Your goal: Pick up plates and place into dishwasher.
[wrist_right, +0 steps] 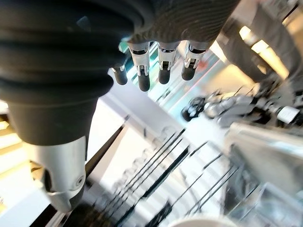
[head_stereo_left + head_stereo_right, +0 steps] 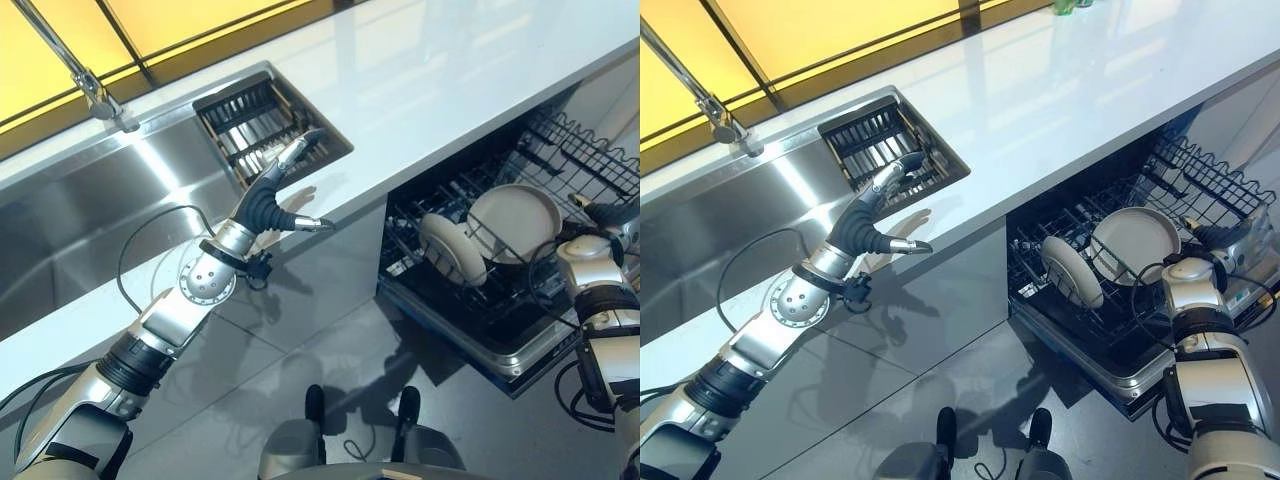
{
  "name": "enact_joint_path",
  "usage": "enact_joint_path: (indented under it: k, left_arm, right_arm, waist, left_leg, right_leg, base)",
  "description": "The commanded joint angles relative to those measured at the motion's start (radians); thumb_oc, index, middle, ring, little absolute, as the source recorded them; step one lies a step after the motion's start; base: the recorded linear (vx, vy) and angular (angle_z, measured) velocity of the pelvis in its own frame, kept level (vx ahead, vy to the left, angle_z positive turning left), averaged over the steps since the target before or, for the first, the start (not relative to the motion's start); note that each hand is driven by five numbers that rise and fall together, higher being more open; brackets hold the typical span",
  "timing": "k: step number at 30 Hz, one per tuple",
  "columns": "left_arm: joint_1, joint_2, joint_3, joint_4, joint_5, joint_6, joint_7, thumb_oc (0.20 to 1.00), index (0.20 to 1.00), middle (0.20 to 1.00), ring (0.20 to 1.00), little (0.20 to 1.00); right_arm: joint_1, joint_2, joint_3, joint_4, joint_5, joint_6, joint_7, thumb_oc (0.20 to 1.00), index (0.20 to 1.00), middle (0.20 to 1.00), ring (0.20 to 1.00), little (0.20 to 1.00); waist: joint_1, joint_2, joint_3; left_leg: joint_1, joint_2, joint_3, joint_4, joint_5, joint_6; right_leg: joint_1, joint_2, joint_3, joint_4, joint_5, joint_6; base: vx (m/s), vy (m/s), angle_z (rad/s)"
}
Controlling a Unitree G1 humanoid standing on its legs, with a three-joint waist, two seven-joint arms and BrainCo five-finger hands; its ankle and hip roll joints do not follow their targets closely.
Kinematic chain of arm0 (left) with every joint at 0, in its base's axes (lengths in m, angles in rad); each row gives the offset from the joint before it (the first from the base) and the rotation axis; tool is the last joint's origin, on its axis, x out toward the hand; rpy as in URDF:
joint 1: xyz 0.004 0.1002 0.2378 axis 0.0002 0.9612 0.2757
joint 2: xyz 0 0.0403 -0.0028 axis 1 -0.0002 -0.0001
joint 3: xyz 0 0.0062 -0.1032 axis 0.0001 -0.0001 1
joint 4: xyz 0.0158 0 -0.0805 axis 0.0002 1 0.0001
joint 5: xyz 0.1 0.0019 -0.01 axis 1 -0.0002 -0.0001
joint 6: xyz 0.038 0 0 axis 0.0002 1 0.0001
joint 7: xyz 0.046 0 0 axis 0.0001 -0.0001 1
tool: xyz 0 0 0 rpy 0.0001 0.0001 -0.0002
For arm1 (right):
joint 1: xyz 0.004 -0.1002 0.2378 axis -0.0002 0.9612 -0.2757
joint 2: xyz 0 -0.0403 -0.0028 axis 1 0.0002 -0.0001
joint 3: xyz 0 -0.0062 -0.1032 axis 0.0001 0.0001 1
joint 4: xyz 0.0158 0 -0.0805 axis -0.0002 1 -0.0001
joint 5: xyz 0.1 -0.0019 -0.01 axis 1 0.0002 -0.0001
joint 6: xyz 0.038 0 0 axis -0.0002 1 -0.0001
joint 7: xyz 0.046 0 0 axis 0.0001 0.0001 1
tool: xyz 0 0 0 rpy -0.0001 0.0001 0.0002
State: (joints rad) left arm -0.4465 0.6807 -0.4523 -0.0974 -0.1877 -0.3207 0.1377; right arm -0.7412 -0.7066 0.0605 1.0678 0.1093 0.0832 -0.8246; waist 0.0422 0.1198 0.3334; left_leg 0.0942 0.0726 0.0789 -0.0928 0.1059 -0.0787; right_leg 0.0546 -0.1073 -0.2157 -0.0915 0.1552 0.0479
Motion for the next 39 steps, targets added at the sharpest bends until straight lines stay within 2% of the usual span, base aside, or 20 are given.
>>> enact_joint_path:
  k: [1,5,8,13,19,26,30,34,39]
  left_arm:
    - [0.015,-0.044,-0.043,-0.043,0.014,-0.045,0.02,1.0,1.0,1.0,1.0,1.0]
    - [0.009,-0.059,-0.057,-0.039,0.002,-0.042,0.023,1.0,1.0,1.0,1.0,1.0]
    - [-0.012,-0.052,-0.058,-0.03,0.001,-0.043,0.024,1.0,1.0,1.0,1.0,1.0]
    - [-0.076,-0.03,-0.057,-0.018,-0.003,-0.048,0.047,1.0,1.0,1.0,1.0,1.0]
    - [-0.104,-0.021,-0.054,-0.017,0.004,-0.05,0.076,1.0,1.0,1.0,1.0,1.0]
    - [-0.108,-0.011,-0.045,-0.032,-0.002,-0.047,0.083,1.0,1.0,1.0,1.0,1.0]
    - [-0.115,0.0,-0.047,-0.043,-0.012,-0.046,0.082,1.0,1.0,1.0,1.0,1.0]
    - [-0.114,0.013,-0.038,-0.039,-0.034,-0.052,0.048,1.0,1.0,1.0,1.0,1.0]
    - [-0.123,0.028,-0.028,-0.043,-0.051,-0.029,0.035,1.0,1.0,1.0,1.0,1.0]
  right_arm:
    - [0.023,-0.024,0.015,-0.029,-0.029,-0.046,-0.045,1.0,1.0,1.0,1.0,1.0]
    - [0.035,-0.009,0.01,0.05,0.028,-0.073,0.061,1.0,1.0,1.0,1.0,1.0]
    - [0.036,0.014,0.002,0.088,0.151,-0.086,0.154,1.0,1.0,1.0,1.0,1.0]
    - [-0.032,0.032,0.004,0.145,0.258,-0.072,0.258,1.0,1.0,1.0,1.0,1.0]
    - [-0.141,0.033,0.074,0.199,0.304,-0.052,0.436,1.0,1.0,1.0,1.0,1.0]
    - [-0.164,0.061,0.095,0.271,0.394,0.012,0.567,1.0,1.0,1.0,1.0,1.0]
    - [-0.197,0.058,0.129,0.285,0.403,-0.024,0.662,1.0,1.0,1.0,1.0,1.0]
    - [-0.227,0.052,0.158,0.258,0.39,-0.105,0.729,1.0,1.0,1.0,1.0,1.0]
    - [-0.264,0.039,0.17,0.237,0.444,-0.088,0.775,1.0,1.0,1.0,1.0,1.0]
  waist:
    - [0.002,-0.011,-0.044]
    - [0.006,-0.008,-0.024]
    - [0.009,-0.013,0.017]
    - [0.014,-0.01,0.098]
    - [0.019,0.01,0.16]
    - [0.028,0.022,0.181]
    - [0.037,0.026,0.186]
    - [0.046,0.023,0.184]
    - [0.053,0.008,0.181]
  left_leg:
    - [-0.083,-0.031,0.047,0.247,-0.234,0.039]
    - [-0.105,-0.033,0.047,0.36,-0.282,0.051]
    - [-0.145,-0.025,0.053,0.458,-0.331,0.068]
    - [-0.291,-0.023,0.036,0.667,-0.413,0.094]
    - [-0.42,-0.04,0.006,0.815,-0.441,0.117]
    - [-0.476,-0.052,-0.003,0.866,-0.446,0.132]
    - [-0.501,-0.057,-0.015,0.884,-0.442,0.133]
    - [-0.514,-0.059,-0.022,0.89,-0.44,0.132]
    - [-0.532,-0.056,-0.028,0.899,-0.441,0.136]
  right_leg:
    - [-0.032,-0.066,0.022,0.18,-0.195,0.029]
    - [-0.042,-0.076,0.014,0.282,-0.246,0.007]
    - [-0.078,-0.083,0.004,0.397,-0.3,-0.017]
    - [-0.222,-0.109,0.005,0.631,-0.376,-0.042]
    - [-0.369,-0.149,0.035,0.812,-0.422,-0.066]
    - [-0.435,-0.162,0.047,0.88,-0.437,-0.073]
    - [-0.457,-0.162,0.047,0.907,-0.443,-0.08]
    - [-0.47,-0.16,0.044,0.923,-0.449,-0.084]
    - [-0.49,-0.157,0.041,0.943,-0.454,-0.085]
  base:
    - [0.05,0.088,-0.1]
    - [0.01,0.052,-0.04]
    - [-0.08,-0.021,0.01]
    - [-0.2,-0.052,0.06]
    - [-0.12,0.005,-0.05]
    - [0.0,-0.021,0.04]
    - [0.02,-0.054,-0.01]
    - [0.04,-0.052,0.0]
    - [0.04,-0.06,0.03]
